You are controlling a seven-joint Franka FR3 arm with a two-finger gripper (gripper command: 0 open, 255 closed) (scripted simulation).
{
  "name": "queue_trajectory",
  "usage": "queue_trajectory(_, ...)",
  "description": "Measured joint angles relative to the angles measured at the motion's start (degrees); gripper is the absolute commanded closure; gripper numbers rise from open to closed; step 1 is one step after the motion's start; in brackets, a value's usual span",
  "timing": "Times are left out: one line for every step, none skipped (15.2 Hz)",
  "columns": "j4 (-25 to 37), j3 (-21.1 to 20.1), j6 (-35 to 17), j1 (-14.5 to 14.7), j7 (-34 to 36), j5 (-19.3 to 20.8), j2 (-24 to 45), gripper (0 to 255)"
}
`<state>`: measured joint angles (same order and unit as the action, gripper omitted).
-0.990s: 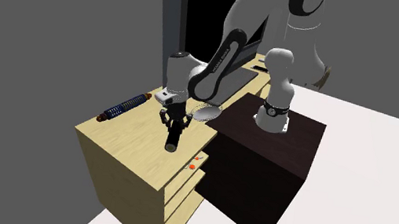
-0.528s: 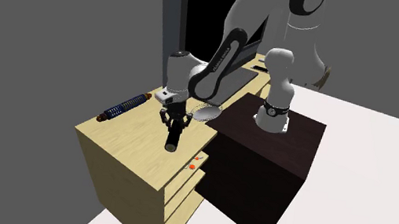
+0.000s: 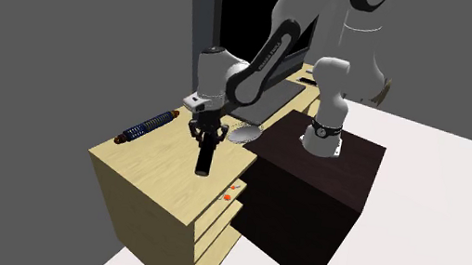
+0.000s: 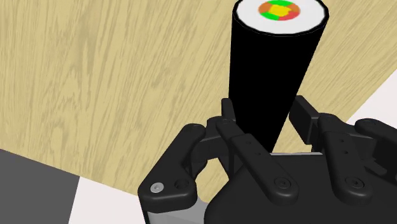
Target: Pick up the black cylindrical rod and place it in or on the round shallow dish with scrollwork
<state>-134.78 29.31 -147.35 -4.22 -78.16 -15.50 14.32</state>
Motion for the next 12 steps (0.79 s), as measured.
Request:
queue_trajectory(-0.13,0.45,0.65,0.4,0.75,0.94,-0.94,255)
queue_trajectory(0.0,0.78,1.29,0.57,1.17,1.61,-1.54,255)
queue_trajectory(-0.05,1.15,1.9,0.79,1.7,2.4,-2.33,255)
queue_trajectory(0.11,1.45,2.57,0.95,2.14,3.08,-2.96,255)
queue_trajectory(0.08,1.83,3.3,1.21,2.8,4.0,-3.89,255)
queue_trajectory(0.2,2.08,3.97,1.39,3.32,4.7,-4.56,255)
queue_trajectory(0.14,2.37,4.59,1.56,3.85,5.51,-5.4,255)
queue_trajectory(0.24,2.55,5.15,1.69,4.28,6.09,-5.97,255)
queue_trajectory(0.5,2.73,5.91,1.82,4.78,6.75,-6.6,255)
queue_trajectory(0.57,2.86,6.54,2.01,5.37,7.41,-7.29,255)
queue_trajectory(0.72,3.03,7.31,2.16,5.94,8.17,-8.06,255)
queue_trajectory(0.87,3.21,8.07,2.24,6.44,8.89,-8.83,255)
